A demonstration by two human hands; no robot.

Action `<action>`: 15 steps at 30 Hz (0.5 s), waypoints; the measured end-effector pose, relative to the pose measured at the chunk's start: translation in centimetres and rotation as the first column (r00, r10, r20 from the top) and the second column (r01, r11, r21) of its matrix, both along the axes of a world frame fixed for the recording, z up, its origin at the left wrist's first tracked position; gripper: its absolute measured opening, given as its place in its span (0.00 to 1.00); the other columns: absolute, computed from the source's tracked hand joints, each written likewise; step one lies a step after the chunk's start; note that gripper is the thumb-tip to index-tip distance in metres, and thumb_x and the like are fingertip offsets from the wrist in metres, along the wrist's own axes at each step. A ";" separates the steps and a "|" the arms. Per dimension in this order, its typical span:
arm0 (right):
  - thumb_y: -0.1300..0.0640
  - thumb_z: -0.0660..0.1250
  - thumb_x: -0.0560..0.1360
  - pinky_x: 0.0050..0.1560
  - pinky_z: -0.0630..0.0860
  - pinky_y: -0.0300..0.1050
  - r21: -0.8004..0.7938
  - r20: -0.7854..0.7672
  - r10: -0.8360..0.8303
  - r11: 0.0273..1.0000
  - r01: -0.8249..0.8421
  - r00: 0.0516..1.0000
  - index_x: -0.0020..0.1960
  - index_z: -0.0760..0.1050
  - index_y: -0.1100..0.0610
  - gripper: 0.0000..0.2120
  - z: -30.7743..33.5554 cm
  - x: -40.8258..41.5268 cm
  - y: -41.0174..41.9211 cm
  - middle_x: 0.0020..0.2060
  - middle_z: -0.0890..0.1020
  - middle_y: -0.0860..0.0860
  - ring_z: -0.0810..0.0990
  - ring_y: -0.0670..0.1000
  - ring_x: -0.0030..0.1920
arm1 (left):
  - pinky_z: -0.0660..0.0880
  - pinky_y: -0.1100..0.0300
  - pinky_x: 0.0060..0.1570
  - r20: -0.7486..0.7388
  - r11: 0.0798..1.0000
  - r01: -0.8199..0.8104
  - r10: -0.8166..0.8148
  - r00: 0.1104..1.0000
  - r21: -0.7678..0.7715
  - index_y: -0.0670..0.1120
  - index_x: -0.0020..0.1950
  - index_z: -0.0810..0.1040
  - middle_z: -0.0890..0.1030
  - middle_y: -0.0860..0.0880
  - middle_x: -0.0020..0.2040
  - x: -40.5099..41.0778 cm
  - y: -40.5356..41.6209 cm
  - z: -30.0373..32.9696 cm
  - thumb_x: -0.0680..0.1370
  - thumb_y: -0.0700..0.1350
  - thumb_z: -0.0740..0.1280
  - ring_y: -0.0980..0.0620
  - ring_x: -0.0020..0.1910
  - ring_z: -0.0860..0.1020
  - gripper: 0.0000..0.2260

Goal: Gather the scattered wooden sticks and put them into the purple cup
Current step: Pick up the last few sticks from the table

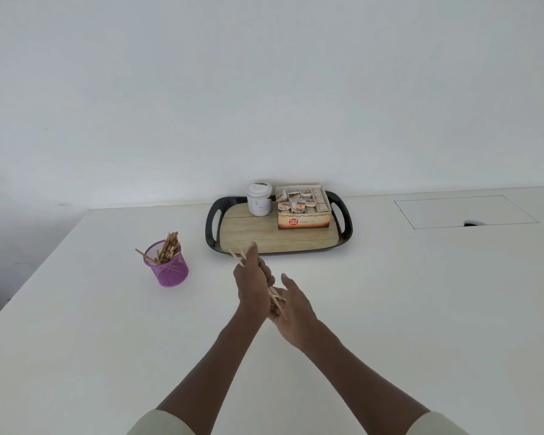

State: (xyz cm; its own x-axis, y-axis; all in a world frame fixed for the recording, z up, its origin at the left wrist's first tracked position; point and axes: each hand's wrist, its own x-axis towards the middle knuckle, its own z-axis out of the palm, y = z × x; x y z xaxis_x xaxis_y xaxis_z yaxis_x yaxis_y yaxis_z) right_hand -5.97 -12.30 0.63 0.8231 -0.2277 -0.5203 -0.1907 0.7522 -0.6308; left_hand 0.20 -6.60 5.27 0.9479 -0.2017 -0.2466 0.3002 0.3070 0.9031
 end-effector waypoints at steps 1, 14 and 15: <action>0.42 0.54 0.83 0.53 0.78 0.48 0.134 0.067 0.016 0.991 -0.025 0.998 0.59 0.78 0.67 0.29 0.4 0.1 0.0 0.48 0.83 0.60 0.83 0.55 0.49 | 0.62 0.60 0.25 0.046 1.000 0.020 -0.020 0.999 0.007 0.51 0.25 0.65 0.62 0.51 0.23 -0.5 -0.4 0.4 0.79 0.54 0.64 0.53 0.23 0.60 0.24; 0.44 0.55 0.81 0.56 0.80 0.50 0.381 0.280 -0.093 0.924 -0.022 0.955 0.66 0.77 0.59 0.25 6.1 1.7 -2.3 0.61 0.81 0.57 0.82 0.56 0.59 | 0.68 0.68 0.27 0.354 0.987 -0.064 0.008 0.935 0.147 0.51 0.23 0.67 0.68 0.55 0.22 -2.3 -3.2 4.0 0.81 0.53 0.64 0.58 0.24 0.67 0.25; 0.43 0.56 0.81 0.60 0.78 0.50 0.378 0.273 -0.106 0.926 -0.005 0.956 0.67 0.76 0.59 0.25 6.1 1.7 -2.4 0.64 0.79 0.56 0.80 0.56 0.62 | 0.68 0.68 0.27 0.346 0.986 -0.047 -0.011 0.938 0.160 0.51 0.23 0.68 0.68 0.55 0.22 -2.2 -3.4 4.0 0.80 0.53 0.65 0.58 0.24 0.68 0.25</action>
State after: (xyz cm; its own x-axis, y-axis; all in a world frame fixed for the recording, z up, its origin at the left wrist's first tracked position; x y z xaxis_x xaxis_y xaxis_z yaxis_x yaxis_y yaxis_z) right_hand -4.28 -14.65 6.75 0.9404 -0.1095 -0.3218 -0.0015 0.9454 -0.3258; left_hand -1.99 -9.98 9.23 0.9834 -0.1682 0.0682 -0.0429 0.1495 0.9878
